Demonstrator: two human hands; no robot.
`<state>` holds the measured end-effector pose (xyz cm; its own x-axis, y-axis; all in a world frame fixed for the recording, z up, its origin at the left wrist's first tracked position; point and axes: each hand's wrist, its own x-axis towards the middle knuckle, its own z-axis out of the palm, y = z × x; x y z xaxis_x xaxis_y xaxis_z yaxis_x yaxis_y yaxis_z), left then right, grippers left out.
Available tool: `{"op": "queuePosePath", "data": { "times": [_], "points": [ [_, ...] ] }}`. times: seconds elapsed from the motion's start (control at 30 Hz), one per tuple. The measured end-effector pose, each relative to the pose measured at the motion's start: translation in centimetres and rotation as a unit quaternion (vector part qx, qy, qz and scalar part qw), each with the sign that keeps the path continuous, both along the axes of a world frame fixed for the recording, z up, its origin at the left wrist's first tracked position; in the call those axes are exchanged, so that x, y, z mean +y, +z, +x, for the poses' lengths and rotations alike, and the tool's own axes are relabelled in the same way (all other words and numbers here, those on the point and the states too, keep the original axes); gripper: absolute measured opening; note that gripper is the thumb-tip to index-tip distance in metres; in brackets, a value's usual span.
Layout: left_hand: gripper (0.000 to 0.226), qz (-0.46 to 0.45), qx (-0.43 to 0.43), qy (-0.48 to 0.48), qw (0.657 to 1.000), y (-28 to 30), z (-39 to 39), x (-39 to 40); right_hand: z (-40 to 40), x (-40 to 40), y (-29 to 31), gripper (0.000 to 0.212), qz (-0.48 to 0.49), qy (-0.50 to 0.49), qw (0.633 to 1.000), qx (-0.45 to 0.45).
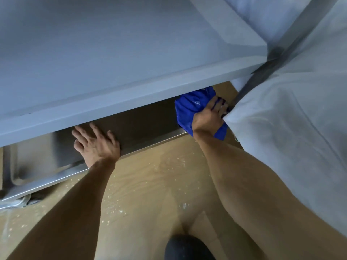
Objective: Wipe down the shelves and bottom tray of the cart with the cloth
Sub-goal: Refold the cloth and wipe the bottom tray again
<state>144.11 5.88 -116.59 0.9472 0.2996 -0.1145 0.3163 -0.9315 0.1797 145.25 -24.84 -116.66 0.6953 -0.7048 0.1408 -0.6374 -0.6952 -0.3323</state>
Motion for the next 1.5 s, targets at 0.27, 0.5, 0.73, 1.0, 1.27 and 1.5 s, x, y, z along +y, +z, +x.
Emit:
{"op": "queuePosePath", "data": {
  "times": [0.27, 0.5, 0.73, 1.0, 1.27, 1.5],
  "points": [
    [0.065, -0.032, 0.012, -0.013, 0.999, 0.7, 0.2, 0.8, -2.6, 16.4, 1.5, 0.083, 0.077, 0.131, 0.985, 0.084],
    [0.06, -0.005, 0.044, 0.039, 0.998, 2.7, -2.5, 0.7, -6.1, 16.6, 0.9, 0.072, 0.06, 0.227, 0.972, 0.029],
    [0.061, 0.033, 0.013, 0.069, 0.997, 3.2, -5.5, 7.2, -4.1, 4.9, 0.2, 0.063, -0.021, 0.137, 0.988, 0.072],
    [0.046, 0.0, 0.033, 0.128, 0.991, 2.2, -7.0, 13.6, -1.8, 9.3, 0.8, 0.065, -0.041, 0.152, 0.979, 0.129],
    [0.051, -0.034, -0.007, 0.124, 0.992, 2.2, -7.2, 14.1, -0.7, 28.7, 1.1, 0.07, -0.071, 0.363, 0.92, 0.13],
    [0.035, -0.052, -0.039, 0.086, 0.994, 5.1, -12.9, 16.8, -5.5, 36.3, 1.8, 0.064, -0.05, 0.447, 0.885, 0.122]
  ]
}}
